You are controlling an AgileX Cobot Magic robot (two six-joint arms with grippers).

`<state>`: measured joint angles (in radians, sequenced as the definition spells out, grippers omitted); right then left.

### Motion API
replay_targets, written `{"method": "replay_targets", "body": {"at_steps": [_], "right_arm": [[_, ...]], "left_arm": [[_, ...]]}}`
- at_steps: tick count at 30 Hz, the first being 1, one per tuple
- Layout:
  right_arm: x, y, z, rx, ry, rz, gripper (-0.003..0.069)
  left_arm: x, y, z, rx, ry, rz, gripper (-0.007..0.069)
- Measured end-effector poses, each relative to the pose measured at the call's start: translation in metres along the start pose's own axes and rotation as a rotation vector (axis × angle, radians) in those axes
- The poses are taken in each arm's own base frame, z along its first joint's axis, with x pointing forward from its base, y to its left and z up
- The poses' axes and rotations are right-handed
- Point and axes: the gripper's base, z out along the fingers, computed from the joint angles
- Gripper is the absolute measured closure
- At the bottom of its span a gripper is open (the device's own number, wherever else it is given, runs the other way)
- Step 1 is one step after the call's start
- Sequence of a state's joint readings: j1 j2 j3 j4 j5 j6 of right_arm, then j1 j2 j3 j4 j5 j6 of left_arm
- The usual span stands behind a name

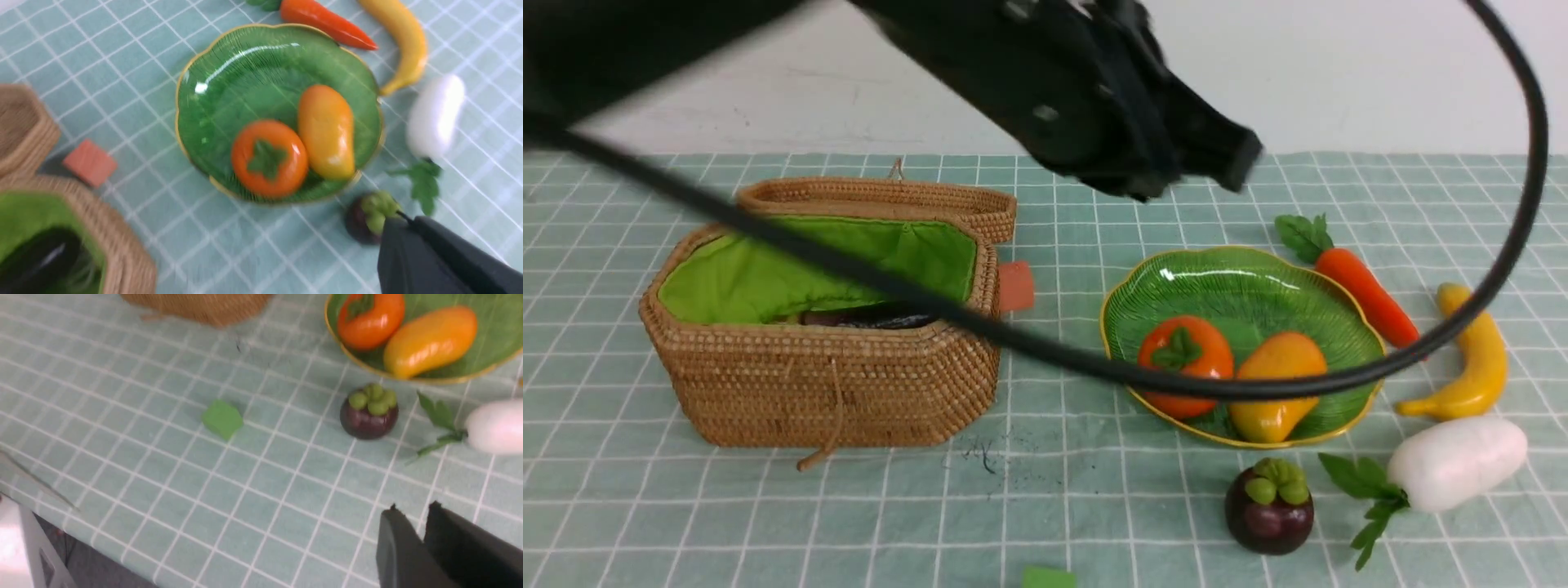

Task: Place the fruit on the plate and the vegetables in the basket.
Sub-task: Use the right arm to grab a mangosteen and put it into the right plate

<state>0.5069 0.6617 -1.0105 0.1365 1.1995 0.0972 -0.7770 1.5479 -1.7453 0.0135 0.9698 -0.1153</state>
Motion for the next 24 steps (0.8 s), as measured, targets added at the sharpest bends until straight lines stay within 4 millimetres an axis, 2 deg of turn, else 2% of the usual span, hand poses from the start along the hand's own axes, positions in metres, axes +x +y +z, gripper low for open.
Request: {"method": "replay_targets", "body": {"at_steps": [3, 5, 6, 9, 10, 16, 19, 24], "right_arm": [[-0.014, -0.003, 0.03, 0.025, 0.1, 0.01, 0.0542], [-0.019, -0.004, 0.04, 0.031, 0.123, 0.014, 0.054], [-0.025, -0.005, 0.055, 0.038, 0.153, 0.019, 0.0539], [-0.036, -0.007, 0.088, 0.047, 0.22, 0.035, 0.0536], [-0.039, -0.008, 0.101, 0.048, 0.242, 0.044, 0.0534], [-0.045, -0.014, 0.157, 0.075, 0.355, 0.143, 0.0505], [-0.044, -0.018, 0.182, 0.105, 0.406, 0.193, 0.044], [-0.042, -0.029, 0.225, 0.176, 0.425, 0.256, 0.0207]], "left_arm": [[0.024, 0.002, -0.045, 0.013, -0.014, -0.008, 0.0638], [0.036, 0.003, -0.057, 0.013, -0.018, -0.009, 0.0638], [0.054, 0.005, -0.073, 0.019, -0.028, -0.013, 0.0638], [0.103, 0.009, -0.101, 0.047, -0.078, -0.025, 0.0638], [0.125, 0.01, -0.11, 0.065, -0.1, -0.018, 0.0638], [0.22, 0.012, -0.141, 0.183, -0.281, -0.061, 0.0638], [0.247, 0.016, -0.152, 0.202, -0.4, -0.069, 0.0638], [0.275, 0.019, -0.165, 0.215, -0.525, -0.066, 0.0638]]}}
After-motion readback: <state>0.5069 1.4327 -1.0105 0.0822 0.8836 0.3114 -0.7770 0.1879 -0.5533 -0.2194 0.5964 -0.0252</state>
